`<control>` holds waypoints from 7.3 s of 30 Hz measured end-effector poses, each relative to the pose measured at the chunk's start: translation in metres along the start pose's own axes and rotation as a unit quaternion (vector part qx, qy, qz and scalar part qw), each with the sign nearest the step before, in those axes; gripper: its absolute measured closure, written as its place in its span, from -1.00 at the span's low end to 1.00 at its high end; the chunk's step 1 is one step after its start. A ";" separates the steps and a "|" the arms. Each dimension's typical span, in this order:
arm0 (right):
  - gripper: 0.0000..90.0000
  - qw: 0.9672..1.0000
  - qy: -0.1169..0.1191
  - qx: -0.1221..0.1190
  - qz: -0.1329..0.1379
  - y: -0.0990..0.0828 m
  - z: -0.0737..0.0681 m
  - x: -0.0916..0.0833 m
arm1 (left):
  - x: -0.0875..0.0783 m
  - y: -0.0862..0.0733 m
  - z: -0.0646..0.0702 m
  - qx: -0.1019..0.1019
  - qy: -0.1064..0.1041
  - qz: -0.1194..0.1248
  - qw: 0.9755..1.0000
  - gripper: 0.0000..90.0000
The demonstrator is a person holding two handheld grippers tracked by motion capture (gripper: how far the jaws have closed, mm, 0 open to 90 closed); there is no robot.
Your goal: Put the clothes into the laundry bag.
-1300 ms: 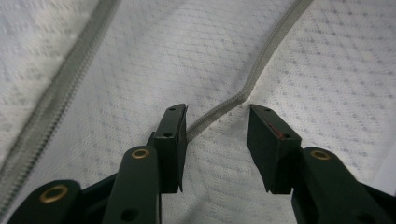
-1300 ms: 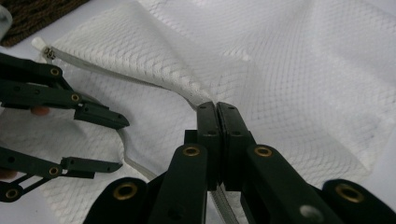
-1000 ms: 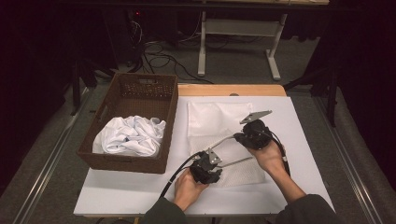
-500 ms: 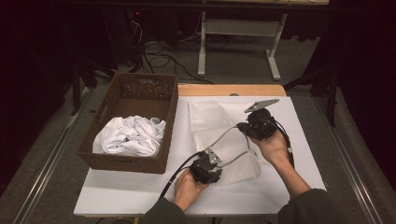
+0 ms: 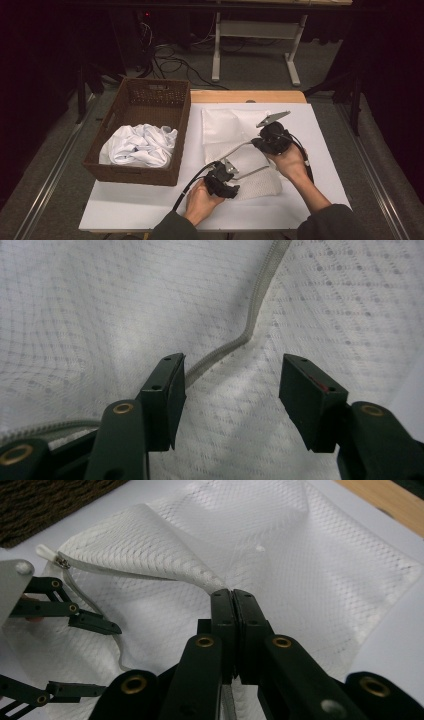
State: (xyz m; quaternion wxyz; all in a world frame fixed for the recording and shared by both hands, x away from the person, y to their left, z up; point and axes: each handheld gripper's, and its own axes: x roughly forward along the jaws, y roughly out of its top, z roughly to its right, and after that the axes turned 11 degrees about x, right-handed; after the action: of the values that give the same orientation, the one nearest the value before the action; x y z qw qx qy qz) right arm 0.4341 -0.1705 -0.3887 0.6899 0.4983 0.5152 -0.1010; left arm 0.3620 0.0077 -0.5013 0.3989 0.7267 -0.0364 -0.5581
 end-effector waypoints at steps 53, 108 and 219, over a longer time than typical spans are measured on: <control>0.99 0.999 0.023 -0.011 -0.023 -0.008 0.003 0.016 | -0.133 0.018 -0.079 -0.039 -0.004 -0.068 0.997 -0.33; 0.99 0.999 0.011 -0.026 -0.043 -0.013 -0.002 0.028 | -0.141 -0.062 -0.194 -0.165 0.162 -0.201 0.952 -0.95; 0.99 1.000 0.021 -0.011 -0.020 -0.012 0.009 0.015 | -0.236 -0.021 -0.159 -0.160 0.027 -0.063 0.985 0.70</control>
State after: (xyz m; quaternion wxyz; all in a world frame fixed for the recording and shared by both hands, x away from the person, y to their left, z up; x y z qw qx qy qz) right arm 0.4388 -0.1780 -0.4085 0.6821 0.4825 0.5407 -0.0985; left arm 0.3987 0.2255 -0.3203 0.4749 0.6688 0.1103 -0.5612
